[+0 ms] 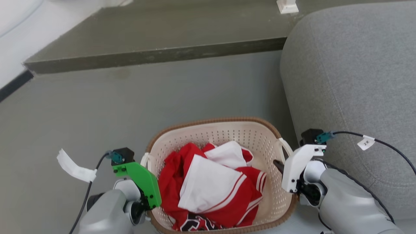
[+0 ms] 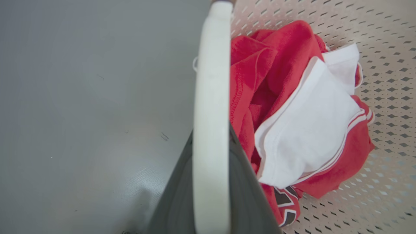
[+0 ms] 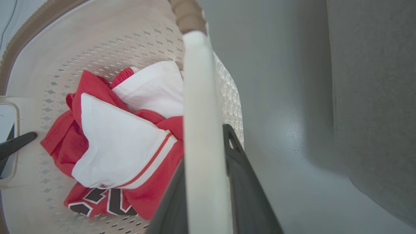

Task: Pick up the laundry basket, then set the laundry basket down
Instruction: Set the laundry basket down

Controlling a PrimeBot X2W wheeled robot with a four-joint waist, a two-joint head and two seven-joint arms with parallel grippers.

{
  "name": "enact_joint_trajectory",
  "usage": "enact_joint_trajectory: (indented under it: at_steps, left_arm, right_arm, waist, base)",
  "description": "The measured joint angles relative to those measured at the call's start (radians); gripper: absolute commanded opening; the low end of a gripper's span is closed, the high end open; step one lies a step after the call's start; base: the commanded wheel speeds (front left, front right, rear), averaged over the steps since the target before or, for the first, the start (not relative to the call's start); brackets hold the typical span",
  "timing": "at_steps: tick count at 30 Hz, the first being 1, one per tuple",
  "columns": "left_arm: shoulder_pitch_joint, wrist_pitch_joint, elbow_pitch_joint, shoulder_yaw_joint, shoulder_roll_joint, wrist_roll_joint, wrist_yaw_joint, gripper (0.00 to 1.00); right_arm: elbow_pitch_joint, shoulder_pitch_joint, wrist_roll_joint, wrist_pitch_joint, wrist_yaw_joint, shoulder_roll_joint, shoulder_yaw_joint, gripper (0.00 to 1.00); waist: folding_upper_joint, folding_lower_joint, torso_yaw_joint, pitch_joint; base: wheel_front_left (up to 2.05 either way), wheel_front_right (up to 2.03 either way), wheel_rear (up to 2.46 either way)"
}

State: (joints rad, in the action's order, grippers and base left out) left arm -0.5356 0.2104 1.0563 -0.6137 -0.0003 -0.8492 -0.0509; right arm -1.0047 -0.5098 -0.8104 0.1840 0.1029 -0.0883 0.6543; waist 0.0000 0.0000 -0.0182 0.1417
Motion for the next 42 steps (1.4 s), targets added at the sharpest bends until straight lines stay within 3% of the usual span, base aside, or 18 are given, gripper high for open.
enact_joint_trajectory:
  at_steps: [42]
  left_arm:
    - [-0.180, -0.117, -0.085, 0.013, 0.031, 0.038, 0.015, 0.00]
  right_arm:
    - [0.053, -0.202, 0.038, -0.115, -0.001, -0.032, -0.009, 0.00]
  waist:
    - [0.0000, 0.0001, -0.003, 0.362]
  base:
    - [0.00, 0.00, 0.00]
